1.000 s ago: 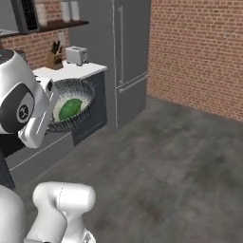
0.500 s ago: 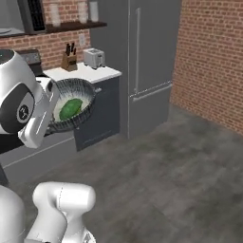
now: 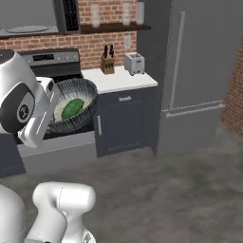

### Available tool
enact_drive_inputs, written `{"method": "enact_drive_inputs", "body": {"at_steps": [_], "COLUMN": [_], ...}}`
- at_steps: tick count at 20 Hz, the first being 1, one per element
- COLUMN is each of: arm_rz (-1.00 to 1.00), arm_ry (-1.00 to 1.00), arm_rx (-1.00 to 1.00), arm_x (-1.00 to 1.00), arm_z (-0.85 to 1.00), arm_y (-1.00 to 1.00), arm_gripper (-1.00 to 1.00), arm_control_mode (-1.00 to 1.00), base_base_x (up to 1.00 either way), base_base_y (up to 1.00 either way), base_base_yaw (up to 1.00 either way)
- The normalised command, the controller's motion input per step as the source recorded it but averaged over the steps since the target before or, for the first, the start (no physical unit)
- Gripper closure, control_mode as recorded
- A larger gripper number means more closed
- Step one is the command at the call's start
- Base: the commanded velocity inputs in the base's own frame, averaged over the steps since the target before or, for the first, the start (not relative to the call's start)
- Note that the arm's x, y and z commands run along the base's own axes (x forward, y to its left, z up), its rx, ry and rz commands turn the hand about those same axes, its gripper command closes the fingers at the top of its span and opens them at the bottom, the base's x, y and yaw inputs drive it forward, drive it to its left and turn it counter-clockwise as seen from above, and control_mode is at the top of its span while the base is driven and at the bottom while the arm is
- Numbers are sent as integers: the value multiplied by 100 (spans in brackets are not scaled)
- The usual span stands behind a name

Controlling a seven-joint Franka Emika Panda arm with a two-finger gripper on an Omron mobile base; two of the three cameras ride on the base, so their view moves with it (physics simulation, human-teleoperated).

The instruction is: Pick the broccoli from the sink and place it in the bowl. Then pick the bowl and place it in the microwave. Then close the microwave door and press the start button.

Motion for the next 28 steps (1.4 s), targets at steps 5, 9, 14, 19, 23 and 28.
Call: {"method": "enact_drive_inputs", "body": {"at_steps": [5, 9, 14, 19, 23, 28], "arm_rz": [0, 0, 0, 0, 0, 0], "arm_ry": [0, 0, 0, 0, 0, 0], "arm_rx": [0, 0, 0, 0, 0, 0], "arm_x": [0, 0, 0, 0, 0, 0], "arm_z": [0, 0, 0, 0, 0, 0], "arm_y": [0, 0, 0, 0, 0, 0], "arm_gripper": [100, 100, 100, 100, 100, 100], "arm_control_mode": [100, 100, 100, 100, 100, 100], "base_base_x": [28, 18, 39, 78, 92, 81], "base_base_y": [-80, -69, -60, -48, -27, -10], "base_base_yaw": [69, 74, 75, 48, 31, 26]}}
